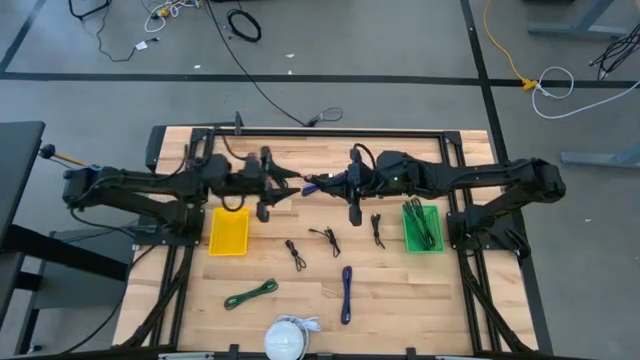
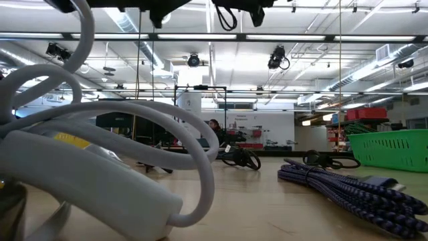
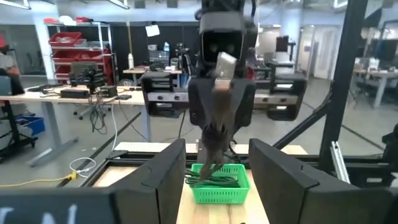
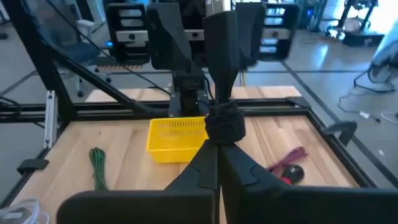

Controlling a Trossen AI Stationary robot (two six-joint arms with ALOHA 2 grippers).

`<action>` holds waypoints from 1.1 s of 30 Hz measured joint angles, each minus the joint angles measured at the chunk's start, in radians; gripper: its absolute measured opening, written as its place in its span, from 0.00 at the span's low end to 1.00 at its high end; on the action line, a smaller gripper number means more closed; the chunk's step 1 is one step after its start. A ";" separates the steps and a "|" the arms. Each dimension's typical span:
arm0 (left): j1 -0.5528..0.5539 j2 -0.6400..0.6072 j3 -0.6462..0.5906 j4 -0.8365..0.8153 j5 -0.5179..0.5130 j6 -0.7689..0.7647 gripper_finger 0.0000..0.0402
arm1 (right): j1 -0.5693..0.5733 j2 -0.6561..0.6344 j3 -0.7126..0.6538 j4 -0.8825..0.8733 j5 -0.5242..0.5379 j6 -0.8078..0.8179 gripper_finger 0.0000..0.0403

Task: Pick & Place USB Port
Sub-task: Put the black charger cable into the yellow basket

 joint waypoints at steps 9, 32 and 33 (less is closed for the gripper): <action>0.000 0.131 0.105 0.094 0.072 0.005 0.46 | 0.004 -0.012 0.000 0.062 0.000 -0.032 0.00; 0.000 0.203 0.190 0.116 0.040 0.067 0.06 | 0.008 -0.012 0.000 0.120 -0.008 -0.078 0.16; 0.000 0.203 0.190 0.117 0.039 0.066 0.06 | 0.008 -0.012 0.000 0.124 -0.007 -0.080 0.18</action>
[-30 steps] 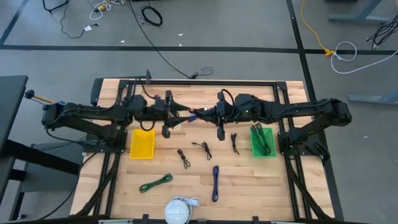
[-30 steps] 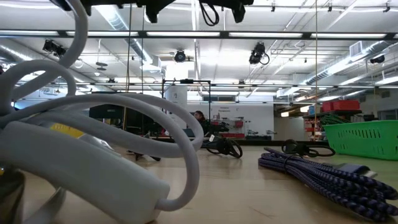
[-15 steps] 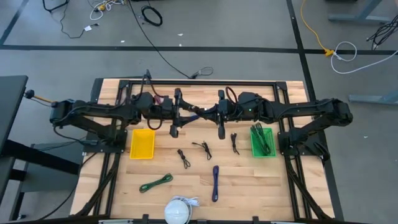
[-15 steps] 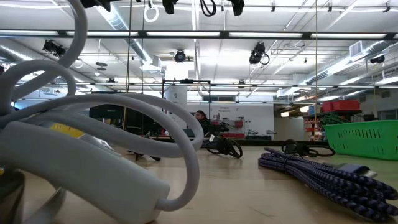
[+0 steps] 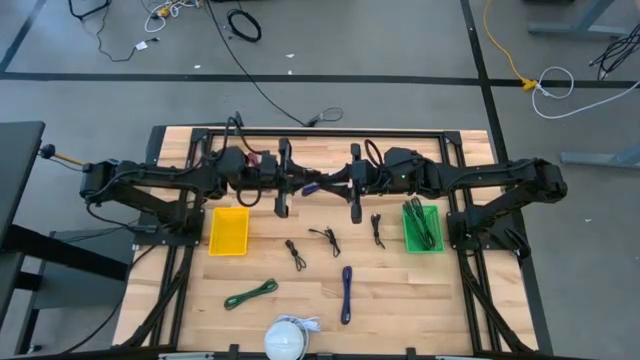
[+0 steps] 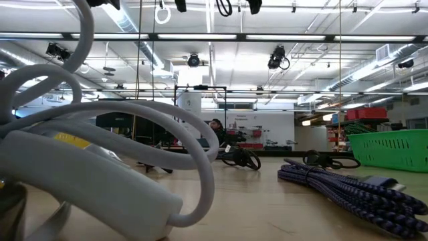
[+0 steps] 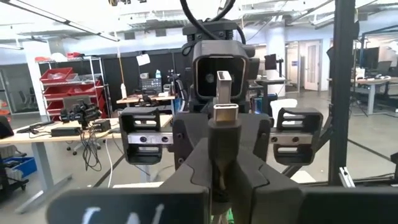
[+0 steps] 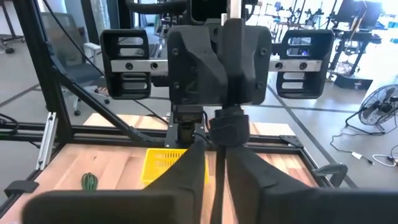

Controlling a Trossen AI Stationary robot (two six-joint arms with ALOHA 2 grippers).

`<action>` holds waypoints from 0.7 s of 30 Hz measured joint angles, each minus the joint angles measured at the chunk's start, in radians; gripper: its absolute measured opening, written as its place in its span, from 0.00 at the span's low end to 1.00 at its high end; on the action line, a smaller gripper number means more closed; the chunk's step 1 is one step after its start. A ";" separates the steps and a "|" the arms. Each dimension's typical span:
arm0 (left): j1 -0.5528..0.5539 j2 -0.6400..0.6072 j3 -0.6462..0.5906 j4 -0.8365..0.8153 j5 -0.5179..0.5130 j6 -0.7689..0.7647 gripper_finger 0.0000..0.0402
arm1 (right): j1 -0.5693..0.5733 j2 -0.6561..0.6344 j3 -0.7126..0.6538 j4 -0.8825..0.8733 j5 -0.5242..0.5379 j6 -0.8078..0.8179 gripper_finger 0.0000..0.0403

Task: Pick & Place USB Port
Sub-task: Put the black charger cable into the yellow basket

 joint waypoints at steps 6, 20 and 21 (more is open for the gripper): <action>0.000 -0.002 0.000 -0.012 -0.009 0.000 0.06 | 0.001 0.000 0.000 -0.016 0.038 -0.004 0.31; -0.023 -0.249 -0.001 -0.577 -0.262 -0.096 0.06 | -0.001 -0.035 0.000 -0.254 0.332 0.004 0.47; -0.028 -0.278 -0.001 -0.650 -0.292 -0.126 0.06 | -0.001 -0.036 0.000 -0.277 0.361 0.013 0.47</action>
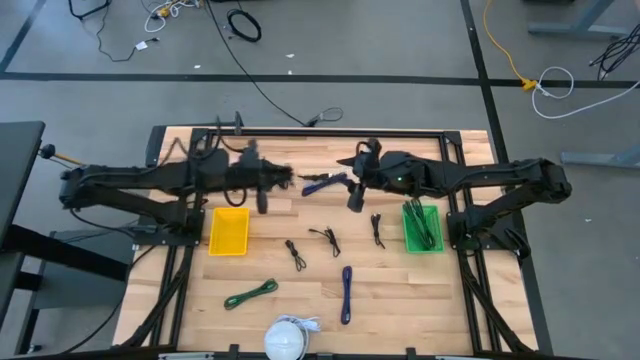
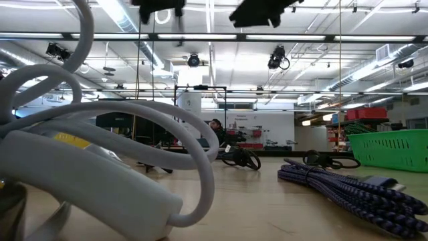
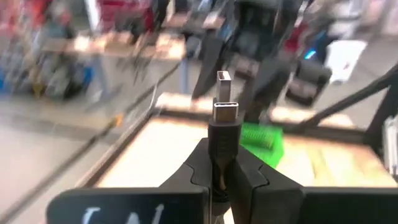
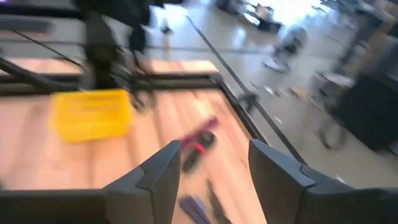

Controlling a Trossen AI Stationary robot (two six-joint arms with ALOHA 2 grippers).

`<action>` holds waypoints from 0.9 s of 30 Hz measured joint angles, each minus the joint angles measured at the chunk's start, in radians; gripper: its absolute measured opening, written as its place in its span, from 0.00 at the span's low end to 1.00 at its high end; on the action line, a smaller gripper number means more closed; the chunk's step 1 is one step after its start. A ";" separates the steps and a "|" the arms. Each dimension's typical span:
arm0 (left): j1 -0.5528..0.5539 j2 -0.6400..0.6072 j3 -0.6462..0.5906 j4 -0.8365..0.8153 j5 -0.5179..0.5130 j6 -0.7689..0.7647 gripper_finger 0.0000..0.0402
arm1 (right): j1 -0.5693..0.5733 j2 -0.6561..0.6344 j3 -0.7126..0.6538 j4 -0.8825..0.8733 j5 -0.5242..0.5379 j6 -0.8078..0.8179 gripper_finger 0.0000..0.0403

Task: Pick & Place USB Port
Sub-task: Put the black charger cable into the yellow basket

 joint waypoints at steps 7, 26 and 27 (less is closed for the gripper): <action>-0.056 -0.193 0.000 -0.572 -0.104 -0.426 0.06 | 0.000 0.000 0.000 -0.128 0.138 0.026 0.43; -0.277 -0.253 -0.193 -1.030 -0.152 -1.257 0.06 | 0.000 0.000 0.000 -0.145 0.145 -0.004 0.33; -0.283 -0.253 -0.203 -1.027 -0.148 -1.279 0.06 | 0.000 0.000 0.000 -0.145 0.145 -0.009 0.33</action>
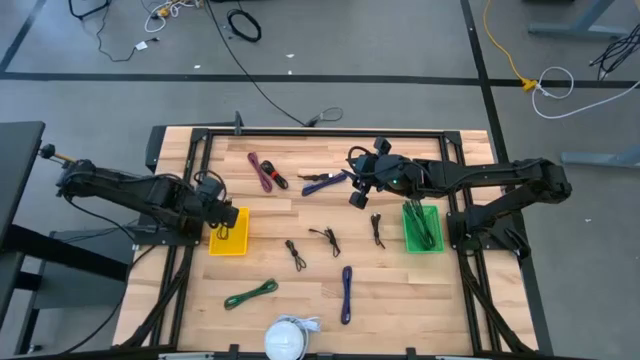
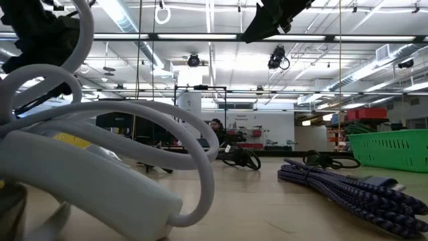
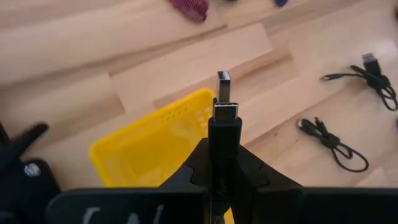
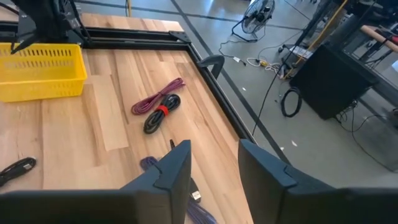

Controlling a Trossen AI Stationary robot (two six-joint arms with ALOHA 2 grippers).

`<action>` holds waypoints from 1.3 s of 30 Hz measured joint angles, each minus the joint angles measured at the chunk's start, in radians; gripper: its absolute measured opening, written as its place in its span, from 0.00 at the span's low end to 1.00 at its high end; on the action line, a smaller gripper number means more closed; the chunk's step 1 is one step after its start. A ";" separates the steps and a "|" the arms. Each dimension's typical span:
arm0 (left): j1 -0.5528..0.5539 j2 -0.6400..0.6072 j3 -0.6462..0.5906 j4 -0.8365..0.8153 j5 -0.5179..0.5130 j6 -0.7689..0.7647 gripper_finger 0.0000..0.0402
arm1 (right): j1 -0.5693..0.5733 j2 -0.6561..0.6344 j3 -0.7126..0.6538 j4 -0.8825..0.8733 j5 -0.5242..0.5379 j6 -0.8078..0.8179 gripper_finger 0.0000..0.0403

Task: Pick & Place USB Port
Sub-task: Put the black charger cable into the yellow basket

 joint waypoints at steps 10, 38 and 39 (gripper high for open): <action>-0.053 0.007 -0.092 0.050 0.019 -0.146 0.06 | -0.008 0.000 0.000 -0.002 0.000 -0.007 0.30; -0.053 0.107 -0.097 0.061 0.057 -0.089 0.14 | -0.025 0.000 0.000 -0.008 -0.009 -0.004 0.29; -0.052 0.107 -0.097 0.061 0.055 -0.079 0.14 | -0.025 0.000 0.000 -0.008 -0.009 -0.004 0.29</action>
